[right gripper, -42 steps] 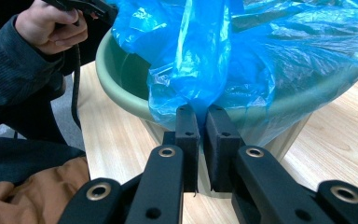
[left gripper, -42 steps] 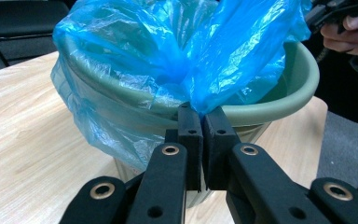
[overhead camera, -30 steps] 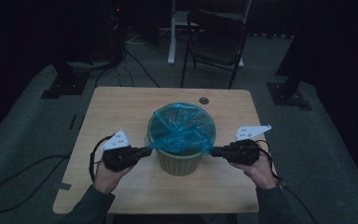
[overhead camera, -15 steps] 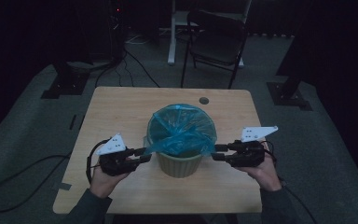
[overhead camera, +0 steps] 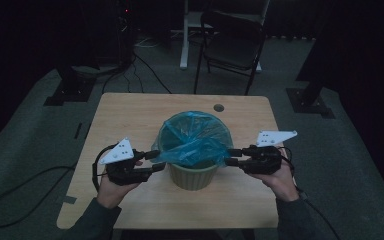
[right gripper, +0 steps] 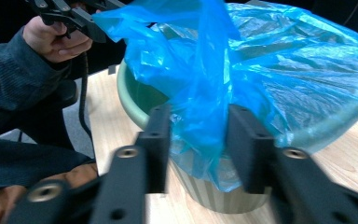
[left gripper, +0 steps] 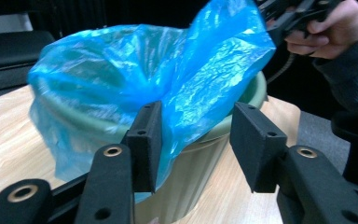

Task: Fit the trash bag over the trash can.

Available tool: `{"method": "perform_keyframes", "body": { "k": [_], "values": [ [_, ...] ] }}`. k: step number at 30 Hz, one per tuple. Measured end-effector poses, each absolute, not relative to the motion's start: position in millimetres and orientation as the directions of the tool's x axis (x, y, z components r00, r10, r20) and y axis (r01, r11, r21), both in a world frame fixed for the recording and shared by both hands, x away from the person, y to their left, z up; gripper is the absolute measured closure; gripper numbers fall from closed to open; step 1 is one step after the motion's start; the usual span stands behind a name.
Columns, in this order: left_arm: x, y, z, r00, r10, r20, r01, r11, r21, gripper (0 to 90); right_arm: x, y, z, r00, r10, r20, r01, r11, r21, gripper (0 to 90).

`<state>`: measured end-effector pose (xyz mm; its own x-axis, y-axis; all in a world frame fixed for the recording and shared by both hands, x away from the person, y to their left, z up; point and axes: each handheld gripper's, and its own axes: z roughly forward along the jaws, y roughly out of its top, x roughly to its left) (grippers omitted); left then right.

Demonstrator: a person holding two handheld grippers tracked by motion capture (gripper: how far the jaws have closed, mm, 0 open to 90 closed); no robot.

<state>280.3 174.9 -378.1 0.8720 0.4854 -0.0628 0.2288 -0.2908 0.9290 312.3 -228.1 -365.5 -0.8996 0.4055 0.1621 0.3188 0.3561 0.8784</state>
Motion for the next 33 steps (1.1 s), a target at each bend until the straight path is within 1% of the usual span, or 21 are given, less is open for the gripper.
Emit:
{"method": "perform_keyframes", "body": {
  "k": [1,3,4,5,6,8,9,10,12,16,33],
  "values": [
    [279,173,-378,0.874,0.483,-0.051,0.219,-0.299,0.929,56.7,312,-228,-366,-0.900,0.404,0.165,0.320,0.354,0.879,69.0],
    [277,170,-379,0.883,0.468,-0.042,0.212,-0.317,0.924,64.6,311,-227,-366,-0.904,0.396,0.164,0.317,0.360,0.877,76.4],
    [277,170,-379,0.883,0.468,-0.042,0.212,-0.317,0.924,68.5,311,-227,-366,-0.904,0.396,0.164,0.317,0.360,0.877,76.4],
    [275,168,-382,0.885,0.465,-0.030,0.209,-0.337,0.918,68.5,310,-227,-367,-0.906,0.389,0.165,0.316,0.366,0.875,78.8],
    [275,167,-383,0.888,0.458,-0.029,0.206,-0.343,0.916,76.2,309,-225,-368,-0.911,0.379,0.164,0.314,0.380,0.870,81.6],
    [274,167,-384,0.890,0.454,-0.031,0.207,-0.345,0.916,81.6,308,-224,-369,-0.914,0.371,0.165,0.314,0.386,0.867,82.5],
    [273,168,-388,0.892,0.451,-0.037,0.212,-0.345,0.914,81.6,308,-224,-370,-0.917,0.364,0.164,0.312,0.395,0.864,83.2],
    [273,168,-388,0.892,0.451,-0.037,0.212,-0.345,0.914,84.8,308,-224,-370,-0.917,0.364,0.164,0.312,0.395,0.864,83.2],
    [274,169,-393,0.892,0.450,-0.049,0.227,-0.350,0.909,86.3,305,-221,-375,-0.925,0.342,0.165,0.308,0.422,0.853,85.9],
    [276,170,-403,0.890,0.451,-0.073,0.254,-0.355,0.900,87.0,304,-220,-382,-0.927,0.332,0.175,0.316,0.437,0.842,87.4],
    [288,158,-433,0.890,0.437,-0.127,0.317,-0.396,0.862,87.0,307,-213,-406,-0.923,0.318,0.216,0.355,0.486,0.798,89.1]
  ]
}}
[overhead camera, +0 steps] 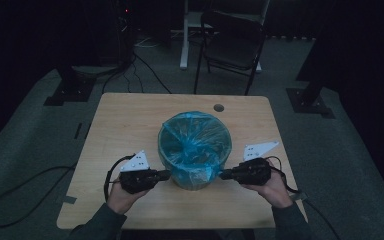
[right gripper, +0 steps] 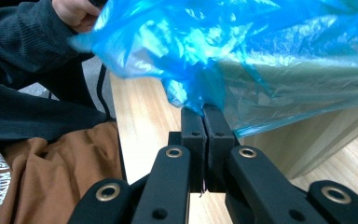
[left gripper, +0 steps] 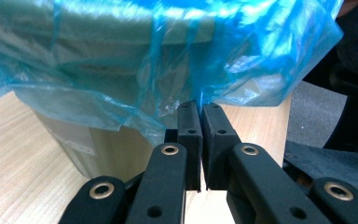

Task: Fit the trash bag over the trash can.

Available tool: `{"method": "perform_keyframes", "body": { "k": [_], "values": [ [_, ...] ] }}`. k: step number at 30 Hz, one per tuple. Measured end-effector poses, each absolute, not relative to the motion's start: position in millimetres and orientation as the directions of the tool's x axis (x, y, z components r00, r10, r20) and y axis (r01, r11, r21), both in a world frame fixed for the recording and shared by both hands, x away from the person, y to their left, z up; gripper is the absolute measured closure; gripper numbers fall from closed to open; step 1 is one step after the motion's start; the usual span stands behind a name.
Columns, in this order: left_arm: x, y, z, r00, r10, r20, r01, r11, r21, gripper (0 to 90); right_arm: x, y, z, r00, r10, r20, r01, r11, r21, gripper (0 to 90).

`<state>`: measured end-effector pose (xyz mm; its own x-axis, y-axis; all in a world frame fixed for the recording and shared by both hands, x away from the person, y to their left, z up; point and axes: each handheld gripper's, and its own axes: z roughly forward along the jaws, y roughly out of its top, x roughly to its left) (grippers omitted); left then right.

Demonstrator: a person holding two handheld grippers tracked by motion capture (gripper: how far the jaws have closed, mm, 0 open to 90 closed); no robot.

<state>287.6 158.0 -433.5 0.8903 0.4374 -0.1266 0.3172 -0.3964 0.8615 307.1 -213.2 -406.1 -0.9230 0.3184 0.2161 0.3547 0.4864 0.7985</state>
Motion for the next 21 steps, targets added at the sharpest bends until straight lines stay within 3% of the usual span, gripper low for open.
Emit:
{"method": "perform_keyframes", "body": {
  "k": [21],
  "values": [
    [293,151,-448,0.886,0.442,-0.141,0.345,-0.425,0.837,87.3,312,-208,-424,-0.912,0.327,0.247,0.393,0.530,0.751,89.4]
  ]
}}
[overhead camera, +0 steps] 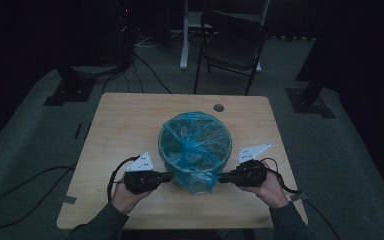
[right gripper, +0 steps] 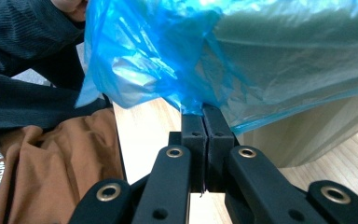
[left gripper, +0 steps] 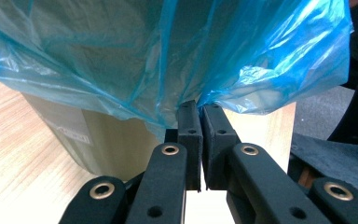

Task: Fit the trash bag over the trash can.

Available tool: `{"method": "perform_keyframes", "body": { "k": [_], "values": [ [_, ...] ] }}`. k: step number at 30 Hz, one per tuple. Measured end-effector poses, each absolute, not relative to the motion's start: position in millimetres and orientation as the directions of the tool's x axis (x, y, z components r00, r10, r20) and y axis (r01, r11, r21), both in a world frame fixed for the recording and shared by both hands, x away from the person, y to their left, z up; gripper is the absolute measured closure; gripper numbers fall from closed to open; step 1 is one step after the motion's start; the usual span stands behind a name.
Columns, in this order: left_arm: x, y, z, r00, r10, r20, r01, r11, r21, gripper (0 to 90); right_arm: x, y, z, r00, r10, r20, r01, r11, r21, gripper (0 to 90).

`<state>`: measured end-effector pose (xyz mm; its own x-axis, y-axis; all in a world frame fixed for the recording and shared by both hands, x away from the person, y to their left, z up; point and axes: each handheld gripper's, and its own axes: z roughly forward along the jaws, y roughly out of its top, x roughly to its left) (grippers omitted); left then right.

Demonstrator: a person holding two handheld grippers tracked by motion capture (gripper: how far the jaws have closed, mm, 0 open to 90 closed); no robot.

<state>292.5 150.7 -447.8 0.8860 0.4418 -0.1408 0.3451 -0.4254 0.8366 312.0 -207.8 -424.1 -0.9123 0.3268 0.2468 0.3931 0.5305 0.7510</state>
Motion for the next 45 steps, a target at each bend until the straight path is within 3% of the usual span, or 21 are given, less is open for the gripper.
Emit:
{"method": "perform_keyframes", "body": {
  "k": [16,19,20,27,35,45],
  "values": [
    [298,151,-457,0.873,0.461,-0.159,0.383,-0.446,0.809,87.4,314,-212,-430,-0.902,0.344,0.260,0.415,0.532,0.738,89.3],
    [298,153,-457,0.870,0.465,-0.162,0.388,-0.444,0.808,86.9,314,-213,-428,-0.903,0.340,0.261,0.414,0.531,0.739,86.0],
    [297,155,-456,0.868,0.469,-0.164,0.391,-0.441,0.808,83.7,313,-215,-426,-0.907,0.335,0.257,0.407,0.531,0.743,76.9],
    [289,176,-443,0.862,0.478,-0.168,0.376,-0.381,0.845,67.0,307,-230,-411,-0.914,0.326,0.240,0.386,0.519,0.763,60.8],
    [290,196,-425,0.844,0.514,-0.153,0.352,-0.315,0.881,58.1,314,-249,-398,-0.883,0.398,0.249,0.416,0.418,0.808,57.2],
    [316,196,-400,0.827,0.548,-0.125,0.323,-0.282,0.903,58.7,331,-250,-386,-0.856,0.470,0.215,0.408,0.359,0.839,60.9]
  ]
}}
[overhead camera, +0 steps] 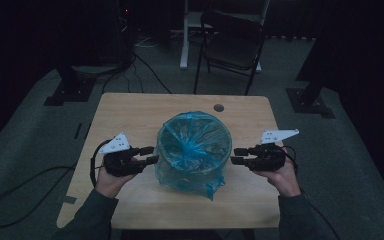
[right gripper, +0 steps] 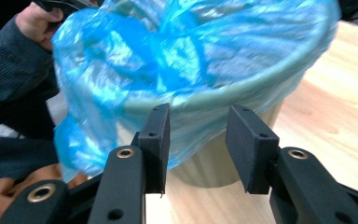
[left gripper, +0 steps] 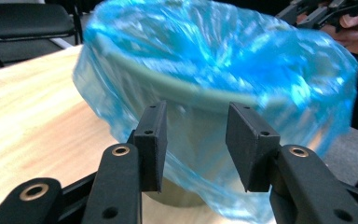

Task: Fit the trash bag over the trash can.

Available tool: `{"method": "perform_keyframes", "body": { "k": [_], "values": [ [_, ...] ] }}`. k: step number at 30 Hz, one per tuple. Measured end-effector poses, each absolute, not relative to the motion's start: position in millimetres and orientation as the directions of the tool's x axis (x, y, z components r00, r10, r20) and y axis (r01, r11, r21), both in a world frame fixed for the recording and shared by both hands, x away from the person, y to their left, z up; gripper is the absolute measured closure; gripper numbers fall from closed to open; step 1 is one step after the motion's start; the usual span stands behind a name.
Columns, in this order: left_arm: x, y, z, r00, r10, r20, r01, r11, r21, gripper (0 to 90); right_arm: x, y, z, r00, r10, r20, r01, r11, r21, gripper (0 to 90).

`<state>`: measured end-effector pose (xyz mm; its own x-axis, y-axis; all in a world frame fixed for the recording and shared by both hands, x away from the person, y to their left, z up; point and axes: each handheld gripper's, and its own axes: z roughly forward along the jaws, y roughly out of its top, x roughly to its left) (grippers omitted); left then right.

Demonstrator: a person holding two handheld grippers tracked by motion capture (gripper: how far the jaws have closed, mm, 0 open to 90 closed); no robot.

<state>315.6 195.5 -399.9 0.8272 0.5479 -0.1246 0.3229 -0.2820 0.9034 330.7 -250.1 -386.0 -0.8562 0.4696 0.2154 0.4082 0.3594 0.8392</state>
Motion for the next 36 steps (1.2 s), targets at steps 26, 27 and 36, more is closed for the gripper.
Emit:
{"method": "perform_keyframes", "body": {
  "k": [26,27,36],
  "values": [
    [369,184,-380,0.778,0.616,-0.121,0.352,-0.269,0.897,68.0,382,-226,-369,-0.796,0.596,0.102,0.352,0.320,0.880,76.1],
    [371,182,-380,0.778,0.616,-0.121,0.355,-0.273,0.894,67.9,385,-225,-369,-0.795,0.598,0.100,0.352,0.320,0.880,76.1],
    [384,175,-383,0.775,0.619,-0.127,0.368,-0.278,0.887,67.8,406,-217,-369,-0.786,0.610,0.101,0.362,0.322,0.875,75.3]
  ]
}}
